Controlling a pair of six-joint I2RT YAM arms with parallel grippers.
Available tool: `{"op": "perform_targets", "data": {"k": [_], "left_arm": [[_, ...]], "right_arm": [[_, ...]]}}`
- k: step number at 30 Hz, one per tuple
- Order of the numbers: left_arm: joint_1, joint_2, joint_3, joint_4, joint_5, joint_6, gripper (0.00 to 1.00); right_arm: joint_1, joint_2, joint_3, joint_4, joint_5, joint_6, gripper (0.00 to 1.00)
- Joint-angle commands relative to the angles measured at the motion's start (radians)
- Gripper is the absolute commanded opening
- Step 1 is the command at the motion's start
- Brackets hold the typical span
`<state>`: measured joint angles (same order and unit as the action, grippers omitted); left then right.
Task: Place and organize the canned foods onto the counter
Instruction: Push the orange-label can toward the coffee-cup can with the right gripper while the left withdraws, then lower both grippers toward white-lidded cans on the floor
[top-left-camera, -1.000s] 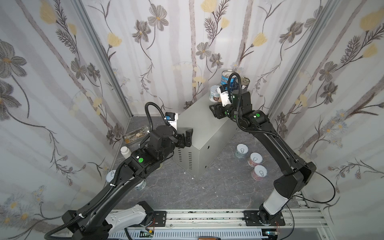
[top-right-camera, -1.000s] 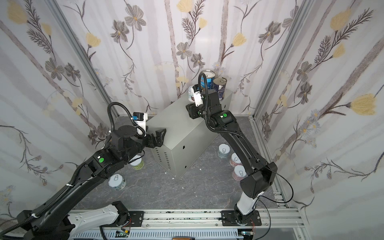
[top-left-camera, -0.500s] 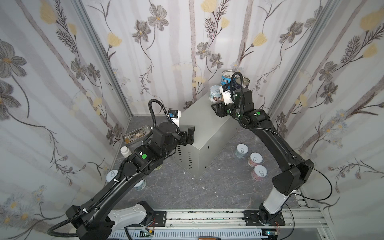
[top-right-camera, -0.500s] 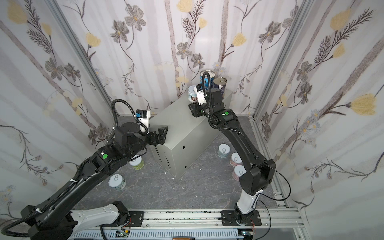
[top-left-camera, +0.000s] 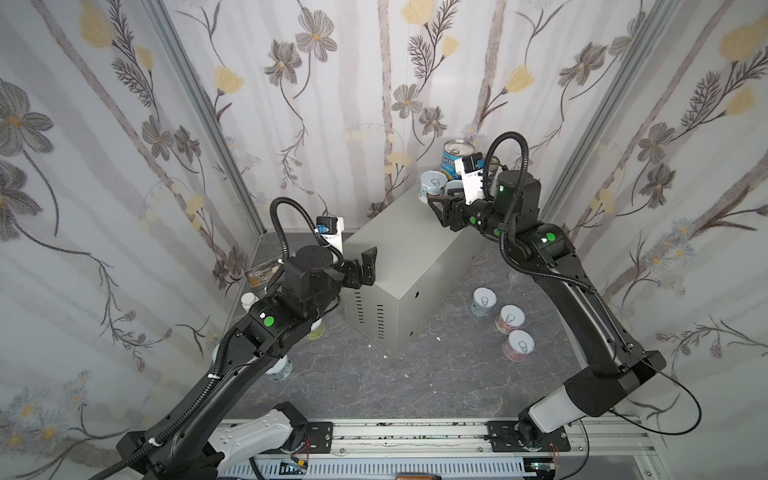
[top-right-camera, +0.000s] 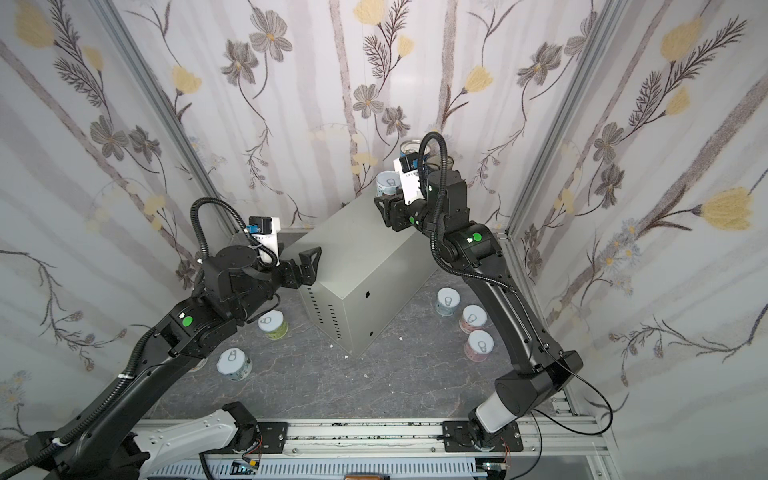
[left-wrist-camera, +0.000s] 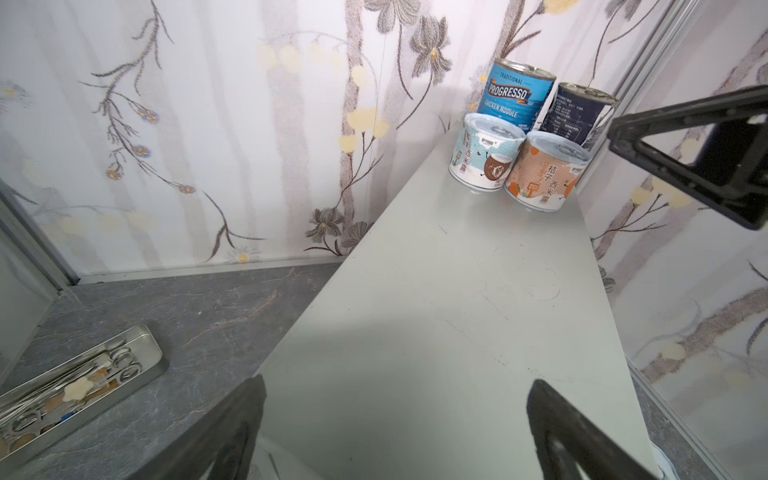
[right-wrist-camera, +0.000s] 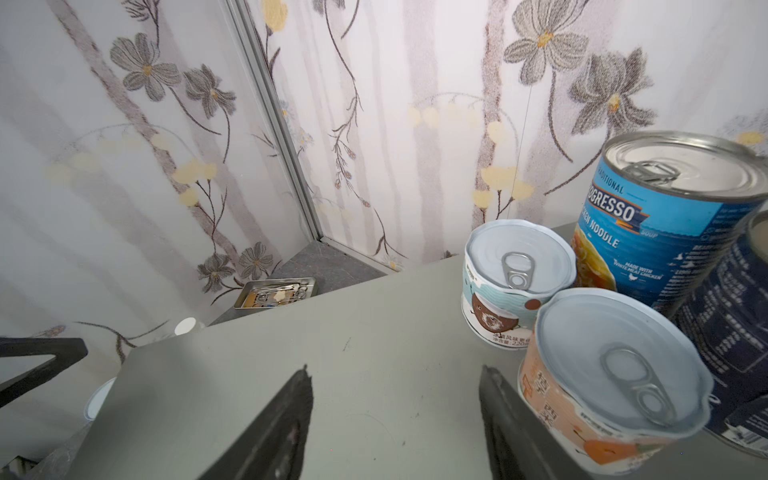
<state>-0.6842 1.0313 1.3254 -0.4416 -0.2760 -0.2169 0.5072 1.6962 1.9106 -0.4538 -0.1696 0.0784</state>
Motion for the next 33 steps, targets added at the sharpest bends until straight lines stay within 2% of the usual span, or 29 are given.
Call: {"op": "perform_targets", "data": {"k": [1, 8, 14, 21, 25, 28, 33], "left_arm": [[0.021, -0.037, 0.012, -0.013, -0.023, -0.005, 1.0], [0.093, -0.121, 0.008, -0.064, -0.028, -0.039, 1.0], [0.153, -0.183, -0.071, -0.091, -0.105, -0.053, 1.0], [0.264, -0.26, -0.229, -0.097, -0.036, -0.121, 1.0], [0.309, -0.285, -0.311, -0.091, -0.003, -0.168, 1.0], [0.336, -0.302, -0.385, -0.076, 0.006, -0.204, 1.0], [0.372, -0.334, -0.517, -0.026, 0.035, -0.268, 1.0]], "right_arm": [[0.011, -0.057, -0.03, -0.012, 0.042, 0.008, 0.66], [0.019, -0.303, -0.249, 0.028, 0.114, 0.066, 0.68], [0.014, -0.485, -0.448, 0.009, 0.221, 0.109, 0.71], [-0.039, -0.652, -0.721, 0.038, 0.271, 0.175, 0.76], [-0.069, -0.699, -0.87, 0.085, 0.265, 0.212, 0.78], [-0.099, -0.713, -0.981, 0.147, 0.245, 0.245, 0.85], [-0.149, -0.647, -1.092, 0.227, 0.231, 0.269, 0.97]]}}
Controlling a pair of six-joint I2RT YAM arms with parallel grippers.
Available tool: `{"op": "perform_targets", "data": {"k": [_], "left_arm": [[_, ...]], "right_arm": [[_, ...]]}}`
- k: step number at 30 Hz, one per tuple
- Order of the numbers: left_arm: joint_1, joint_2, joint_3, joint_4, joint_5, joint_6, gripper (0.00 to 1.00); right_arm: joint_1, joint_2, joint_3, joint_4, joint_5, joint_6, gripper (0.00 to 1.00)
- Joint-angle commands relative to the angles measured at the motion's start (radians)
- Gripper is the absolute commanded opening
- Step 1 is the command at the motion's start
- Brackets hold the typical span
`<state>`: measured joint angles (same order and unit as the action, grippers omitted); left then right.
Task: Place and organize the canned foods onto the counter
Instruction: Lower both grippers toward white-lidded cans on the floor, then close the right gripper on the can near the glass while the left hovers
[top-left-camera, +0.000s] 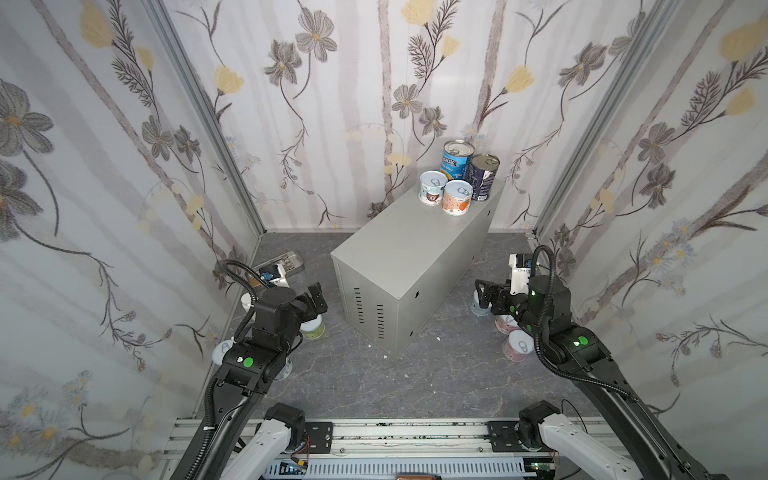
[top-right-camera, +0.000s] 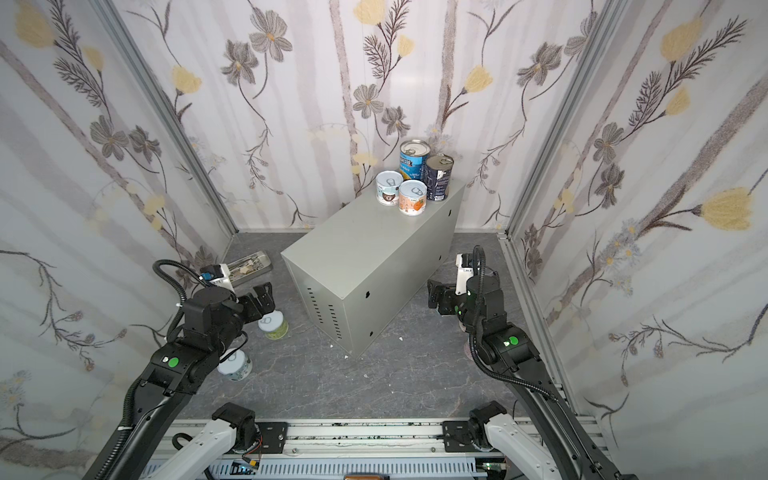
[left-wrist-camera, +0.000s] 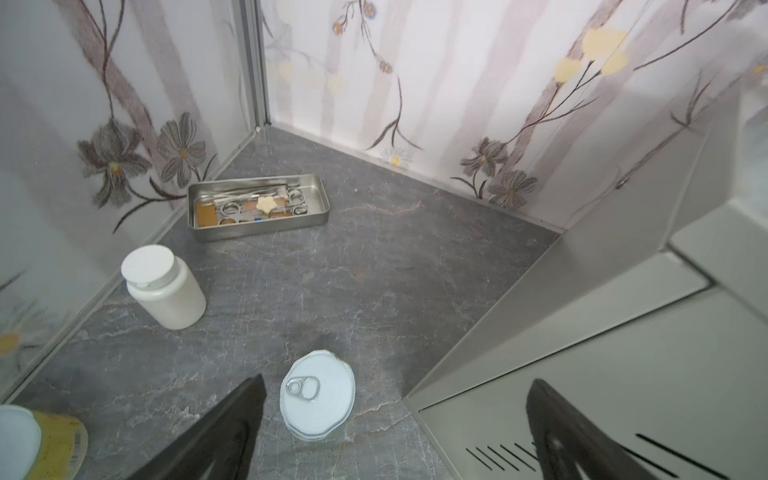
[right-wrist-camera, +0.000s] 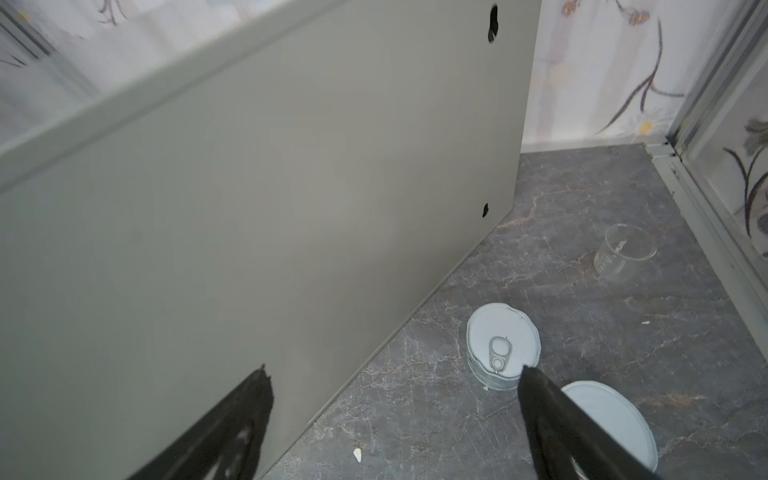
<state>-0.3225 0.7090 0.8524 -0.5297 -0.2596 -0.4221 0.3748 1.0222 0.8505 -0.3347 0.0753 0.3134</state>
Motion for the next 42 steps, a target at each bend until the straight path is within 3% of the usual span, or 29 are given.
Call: {"op": "perform_targets", "data": {"k": [1, 10, 19, 42], "left_arm": [[0.014, -0.019, -0.068, 0.074, 0.024, -0.071, 1.0], [0.017, -0.071, -0.293, 0.217, 0.053, -0.152, 1.0], [0.017, -0.056, -0.375, 0.291, 0.048, -0.204, 1.0], [0.015, 0.085, -0.484, 0.489, 0.057, -0.199, 1.0]], "right_arm": [[-0.024, 0.044, -0.044, 0.125, -0.013, 0.04, 0.99], [-0.051, 0.238, -0.067, 0.226, 0.093, 0.065, 1.0], [-0.089, 0.449, -0.057, 0.306, 0.198, 0.111, 1.0], [-0.128, 0.719, 0.007, 0.35, 0.196, 0.136, 1.0]]}}
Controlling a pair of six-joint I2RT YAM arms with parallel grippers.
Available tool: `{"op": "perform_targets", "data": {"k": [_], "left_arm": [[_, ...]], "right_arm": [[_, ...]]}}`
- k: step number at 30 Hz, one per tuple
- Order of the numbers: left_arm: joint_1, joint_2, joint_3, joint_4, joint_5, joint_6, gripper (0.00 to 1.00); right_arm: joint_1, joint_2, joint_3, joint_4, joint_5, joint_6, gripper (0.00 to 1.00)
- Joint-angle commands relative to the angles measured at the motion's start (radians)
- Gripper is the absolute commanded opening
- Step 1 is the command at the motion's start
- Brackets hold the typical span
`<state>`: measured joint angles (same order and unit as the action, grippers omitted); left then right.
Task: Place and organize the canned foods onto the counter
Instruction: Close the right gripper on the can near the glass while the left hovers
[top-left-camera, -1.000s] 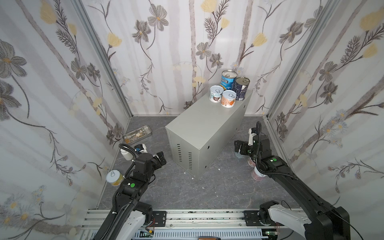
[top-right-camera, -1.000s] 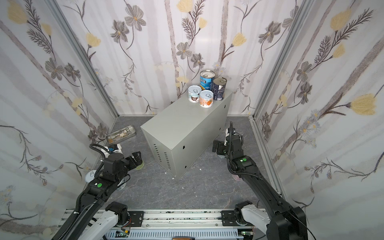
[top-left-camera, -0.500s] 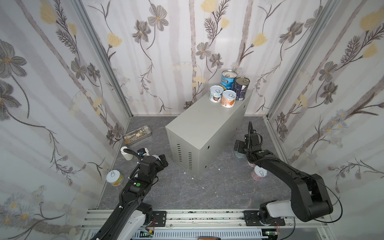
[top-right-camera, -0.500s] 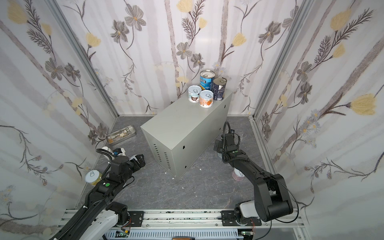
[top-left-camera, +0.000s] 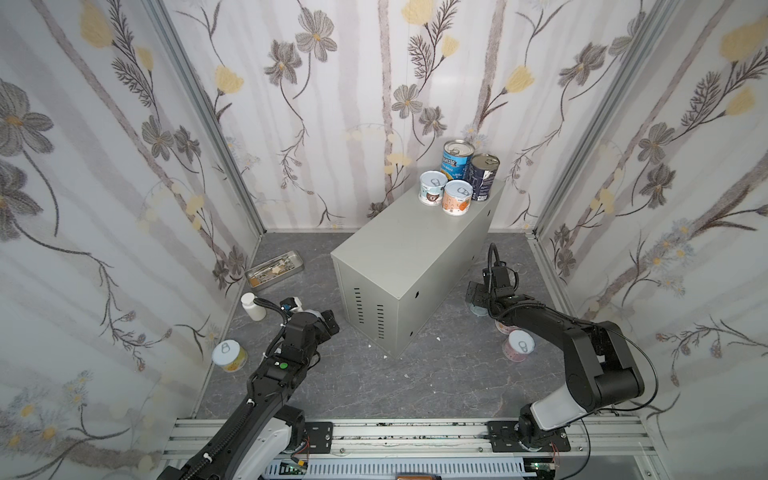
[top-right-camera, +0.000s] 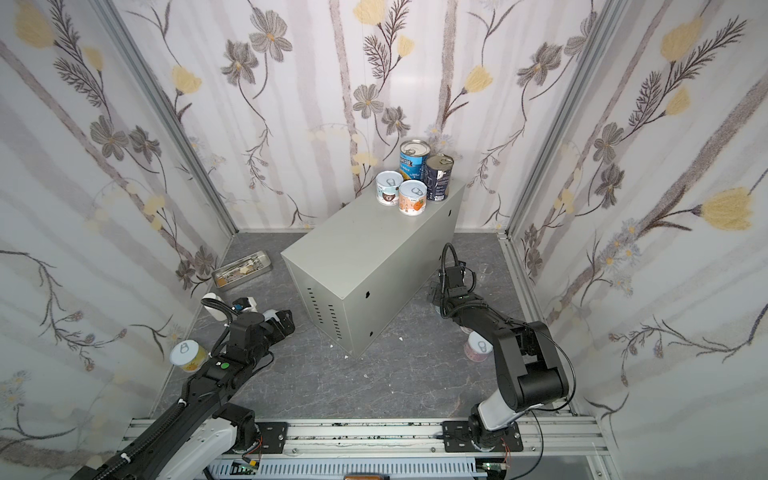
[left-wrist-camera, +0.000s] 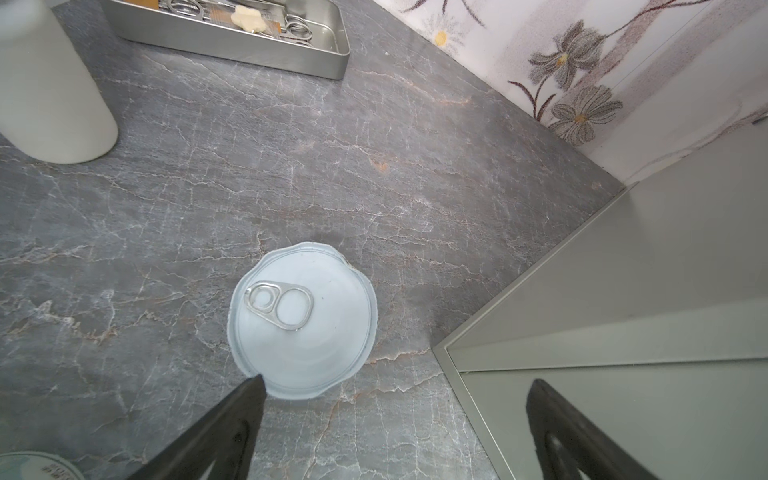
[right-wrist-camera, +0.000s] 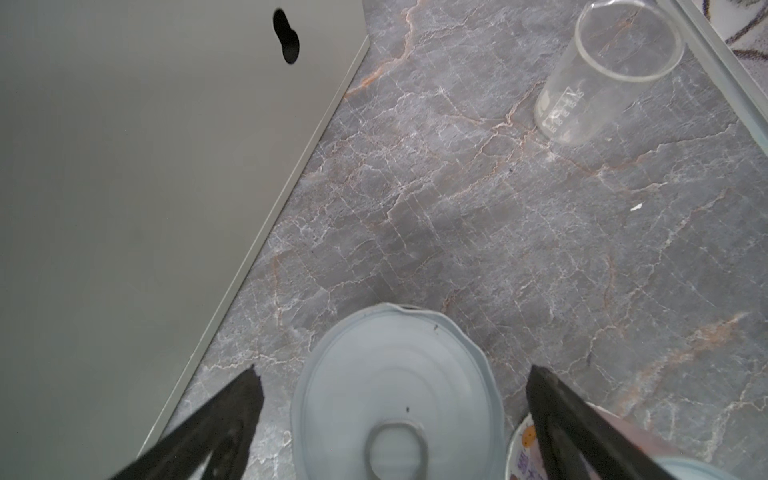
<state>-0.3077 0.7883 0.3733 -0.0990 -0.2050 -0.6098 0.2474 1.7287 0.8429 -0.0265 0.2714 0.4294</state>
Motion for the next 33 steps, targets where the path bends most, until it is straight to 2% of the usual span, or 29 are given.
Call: {"op": "perform_targets", "data": {"k": [1, 7, 16, 22, 30, 33], "left_arm": [[0.001, 0.009, -0.008, 0.063, 0.004, -0.011, 1.0], [-0.001, 0.021, -0.014, 0.079, 0.007, -0.007, 1.0], [0.001, 0.021, -0.022, 0.091, 0.013, -0.002, 1.0], [0.001, 0.016, -0.027, 0.099, 0.022, 0.001, 1.0], [0.001, 0.002, -0.027, 0.097, 0.029, 0.004, 1.0], [0.001, -0.009, -0.027, 0.096, 0.032, 0.004, 1.0]], "right_arm": [[0.0, 0.021, 0.018, 0.039, -0.013, 0.025, 1.0], [0.001, 0.079, 0.031, 0.04, -0.088, 0.053, 1.0], [0.016, 0.116, 0.082, -0.041, -0.08, 0.044, 0.97], [0.022, 0.117, 0.085, -0.056, -0.071, 0.042, 0.9], [0.043, 0.114, 0.084, -0.083, -0.049, 0.032, 0.89], [0.046, 0.111, 0.078, -0.075, -0.041, 0.032, 0.8]]}}
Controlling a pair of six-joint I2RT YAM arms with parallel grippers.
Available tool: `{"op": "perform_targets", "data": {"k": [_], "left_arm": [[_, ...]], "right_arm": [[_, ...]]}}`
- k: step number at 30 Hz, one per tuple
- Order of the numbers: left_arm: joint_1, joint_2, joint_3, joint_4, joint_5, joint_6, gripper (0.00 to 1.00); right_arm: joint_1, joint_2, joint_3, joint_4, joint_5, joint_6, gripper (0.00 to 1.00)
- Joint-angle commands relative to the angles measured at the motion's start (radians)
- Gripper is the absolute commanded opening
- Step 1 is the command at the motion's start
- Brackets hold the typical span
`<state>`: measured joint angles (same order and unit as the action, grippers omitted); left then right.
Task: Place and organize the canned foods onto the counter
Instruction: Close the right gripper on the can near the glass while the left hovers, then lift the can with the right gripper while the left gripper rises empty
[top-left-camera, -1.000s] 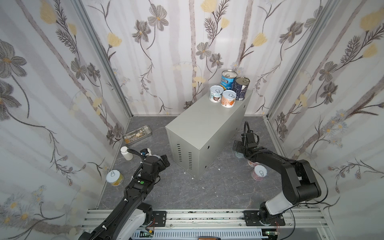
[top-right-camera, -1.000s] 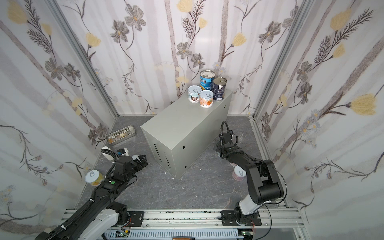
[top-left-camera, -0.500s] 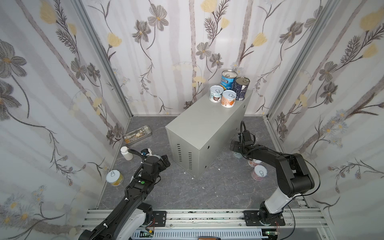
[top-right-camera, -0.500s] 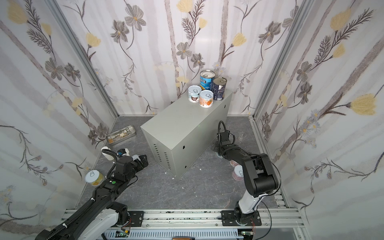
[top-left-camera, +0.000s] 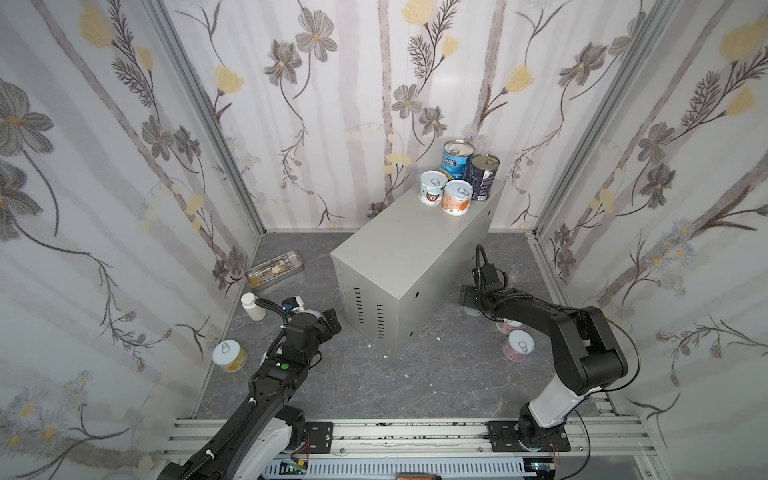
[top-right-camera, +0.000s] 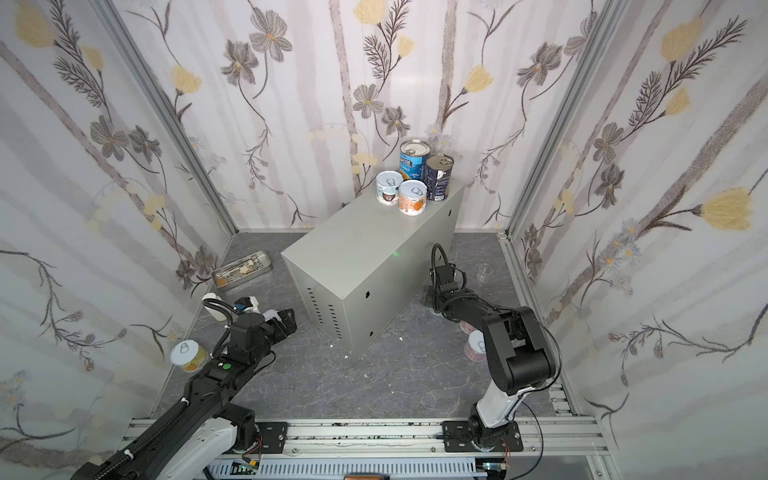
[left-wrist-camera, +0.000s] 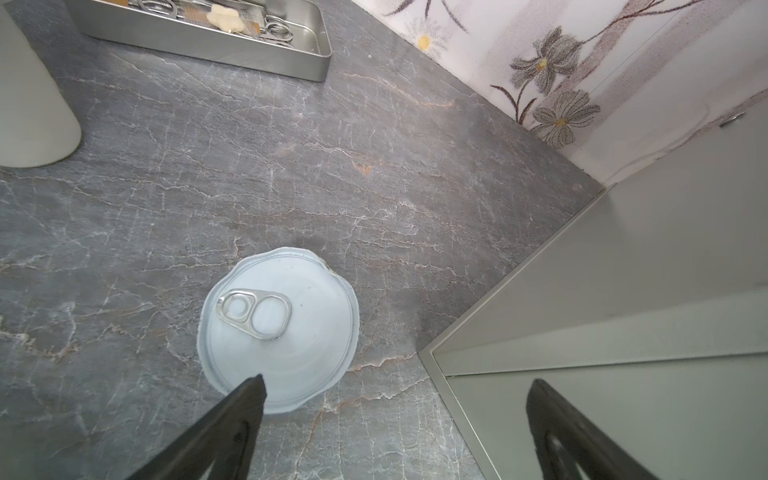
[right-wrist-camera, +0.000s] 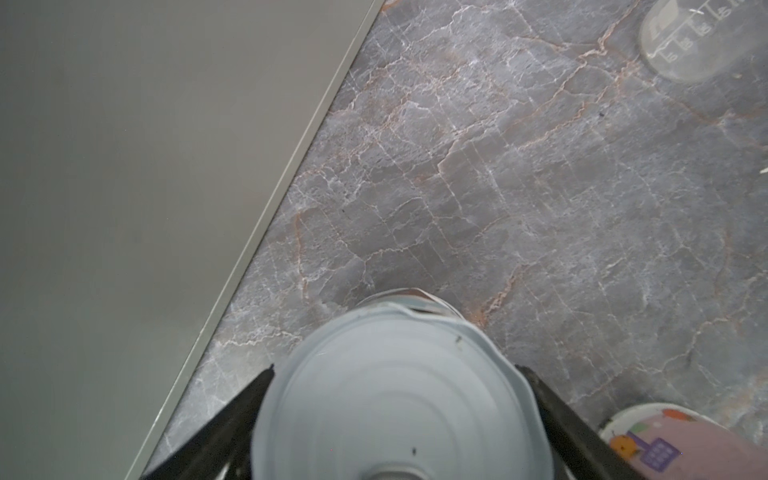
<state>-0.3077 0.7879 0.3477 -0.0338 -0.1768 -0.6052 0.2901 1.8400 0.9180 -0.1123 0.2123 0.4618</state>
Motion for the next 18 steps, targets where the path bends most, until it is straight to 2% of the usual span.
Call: {"op": "perform_targets", "data": {"k": [1, 5, 10, 18], "left_arm": [[0.0, -0.014, -0.001, 0.031, 0.005, -0.001, 1.0], [0.001, -0.034, -0.01, 0.028, 0.011, -0.007, 1.0], [0.0, -0.047, -0.001, 0.016, 0.029, -0.007, 1.0], [0.001, -0.067, 0.091, -0.067, 0.006, 0.03, 1.0]], "right_arm": [[0.004, -0.001, 0.0, 0.012, 0.02, 0.0, 0.77], [0.008, -0.014, -0.018, 0.02, 0.022, -0.004, 0.67], [0.007, -0.037, -0.04, 0.025, 0.016, -0.016, 0.6], [0.009, -0.169, -0.083, 0.011, 0.004, -0.043, 0.59]]}}
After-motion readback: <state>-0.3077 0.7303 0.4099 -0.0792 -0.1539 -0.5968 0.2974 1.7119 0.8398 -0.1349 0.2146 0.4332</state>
